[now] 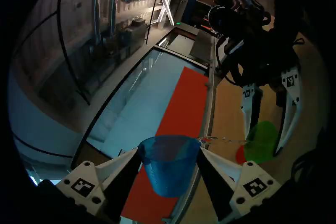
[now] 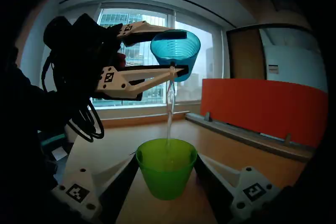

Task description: Pour water

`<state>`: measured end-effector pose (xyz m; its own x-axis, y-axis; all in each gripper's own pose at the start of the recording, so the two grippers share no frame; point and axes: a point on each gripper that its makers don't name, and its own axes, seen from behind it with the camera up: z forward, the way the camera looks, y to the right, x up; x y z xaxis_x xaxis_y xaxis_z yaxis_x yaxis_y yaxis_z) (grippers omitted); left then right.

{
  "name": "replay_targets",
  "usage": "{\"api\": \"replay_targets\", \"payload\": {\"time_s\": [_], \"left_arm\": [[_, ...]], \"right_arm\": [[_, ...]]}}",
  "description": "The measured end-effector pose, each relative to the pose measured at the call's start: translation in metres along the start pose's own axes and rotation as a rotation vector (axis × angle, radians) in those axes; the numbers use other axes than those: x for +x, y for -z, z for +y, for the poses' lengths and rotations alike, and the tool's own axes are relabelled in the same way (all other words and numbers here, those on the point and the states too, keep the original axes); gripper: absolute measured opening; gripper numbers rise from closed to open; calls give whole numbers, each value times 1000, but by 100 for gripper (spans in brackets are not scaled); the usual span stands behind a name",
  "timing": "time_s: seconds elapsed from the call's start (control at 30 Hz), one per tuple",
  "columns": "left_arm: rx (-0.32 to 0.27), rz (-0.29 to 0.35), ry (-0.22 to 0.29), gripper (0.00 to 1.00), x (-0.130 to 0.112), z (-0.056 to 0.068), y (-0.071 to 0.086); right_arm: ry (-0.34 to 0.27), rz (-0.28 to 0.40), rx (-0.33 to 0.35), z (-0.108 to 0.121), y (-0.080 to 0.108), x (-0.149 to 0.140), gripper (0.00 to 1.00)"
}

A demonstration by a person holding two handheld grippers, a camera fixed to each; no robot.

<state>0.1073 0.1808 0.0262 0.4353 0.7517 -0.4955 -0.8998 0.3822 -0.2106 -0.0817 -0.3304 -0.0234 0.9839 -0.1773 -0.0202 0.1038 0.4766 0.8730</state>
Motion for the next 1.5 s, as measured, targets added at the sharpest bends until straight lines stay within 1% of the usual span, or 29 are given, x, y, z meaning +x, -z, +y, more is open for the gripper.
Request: {"api": "replay_targets", "payload": {"time_s": [0.47, 1.07, 1.5], "left_arm": [[5, 2, -56, 86, 5, -5, 3], [10, 3, -119, 86, 9, -6, 6], [23, 5, -179, 87, 14, -15, 7]], "right_arm": [[-1, 3, -1, -1, -1, 1, 91], [-3, 8, -2, 0, -2, 2, 91], [-2, 8, -3, 1, -3, 2, 91]]}}
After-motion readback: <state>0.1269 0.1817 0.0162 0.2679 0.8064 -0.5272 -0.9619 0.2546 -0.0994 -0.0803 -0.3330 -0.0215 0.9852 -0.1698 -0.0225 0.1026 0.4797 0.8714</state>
